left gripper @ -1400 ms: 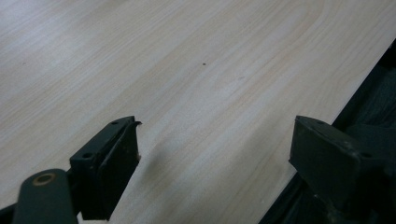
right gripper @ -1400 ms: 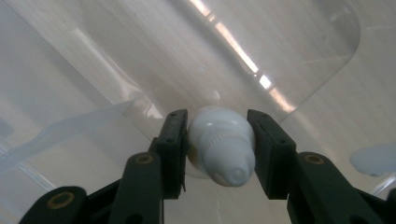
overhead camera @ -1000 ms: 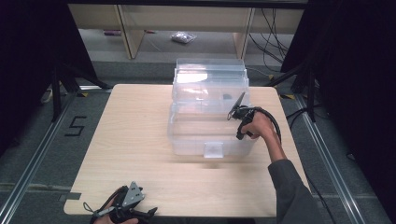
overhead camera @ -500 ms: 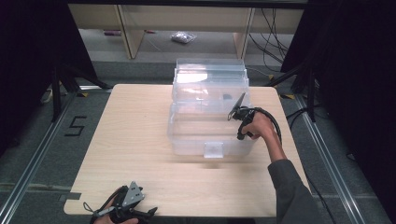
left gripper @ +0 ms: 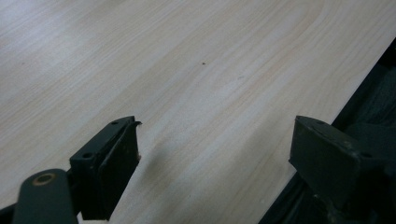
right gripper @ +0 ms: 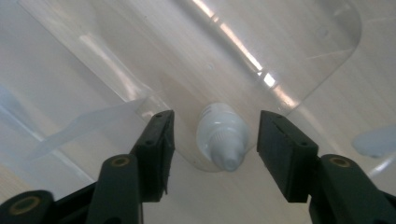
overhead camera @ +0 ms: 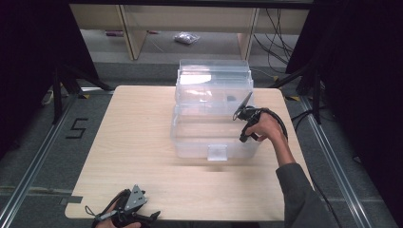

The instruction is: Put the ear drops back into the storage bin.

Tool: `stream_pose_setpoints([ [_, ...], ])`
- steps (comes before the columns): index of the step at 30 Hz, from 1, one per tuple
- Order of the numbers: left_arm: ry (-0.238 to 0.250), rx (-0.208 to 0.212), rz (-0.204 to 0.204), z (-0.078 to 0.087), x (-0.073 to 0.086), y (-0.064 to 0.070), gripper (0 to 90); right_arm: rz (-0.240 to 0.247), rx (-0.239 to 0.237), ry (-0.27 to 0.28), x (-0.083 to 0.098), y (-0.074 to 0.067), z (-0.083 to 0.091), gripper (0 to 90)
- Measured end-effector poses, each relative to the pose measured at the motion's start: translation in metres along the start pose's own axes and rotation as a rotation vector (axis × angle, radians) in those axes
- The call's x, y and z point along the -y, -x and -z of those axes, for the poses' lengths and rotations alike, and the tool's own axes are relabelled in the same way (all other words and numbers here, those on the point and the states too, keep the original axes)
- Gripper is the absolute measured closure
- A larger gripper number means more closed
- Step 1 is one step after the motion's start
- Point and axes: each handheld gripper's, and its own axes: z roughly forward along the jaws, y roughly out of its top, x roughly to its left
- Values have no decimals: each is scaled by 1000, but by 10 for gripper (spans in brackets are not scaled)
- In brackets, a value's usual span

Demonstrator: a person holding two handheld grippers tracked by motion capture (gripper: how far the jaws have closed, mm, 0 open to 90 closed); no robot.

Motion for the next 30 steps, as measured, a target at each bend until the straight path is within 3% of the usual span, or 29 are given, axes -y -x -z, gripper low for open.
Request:
stream_pose_setpoints([
  [1,-4,-3,-6,0,0,0,151,-20,1,13,1,-1,3,426],
  [2,0,5,13,-1,0,1,150,-5,-4,27,1,1,5,420],
  [5,-4,-1,-4,0,0,0,150,-19,11,57,4,0,15,378],
  [8,-1,-1,0,0,0,0,151,5,21,124,7,1,26,342],
  [9,-1,-1,0,0,0,0,151,5,21,124,7,1,26,342],
  [17,-1,-2,1,0,0,0,151,12,27,209,17,-12,40,287],
  [22,-6,-4,-6,0,0,-1,150,2,17,247,25,-21,48,262],
  [23,-3,-2,-2,0,0,-1,151,17,3,295,29,-24,49,262],
  [24,-3,-2,-3,0,0,-1,150,-1,-4,292,31,-27,51,262],
  [27,7,-4,8,0,0,0,150,12,-9,325,36,-29,53,256],
  [28,-6,-5,-11,1,0,-1,151,7,-7,331,38,-31,54,253],
  [29,16,-9,16,-1,0,0,150,3,-9,343,40,-32,54,252],
  [30,9,-2,18,-1,0,0,150,-1,-13,354,43,-33,55,252],
])
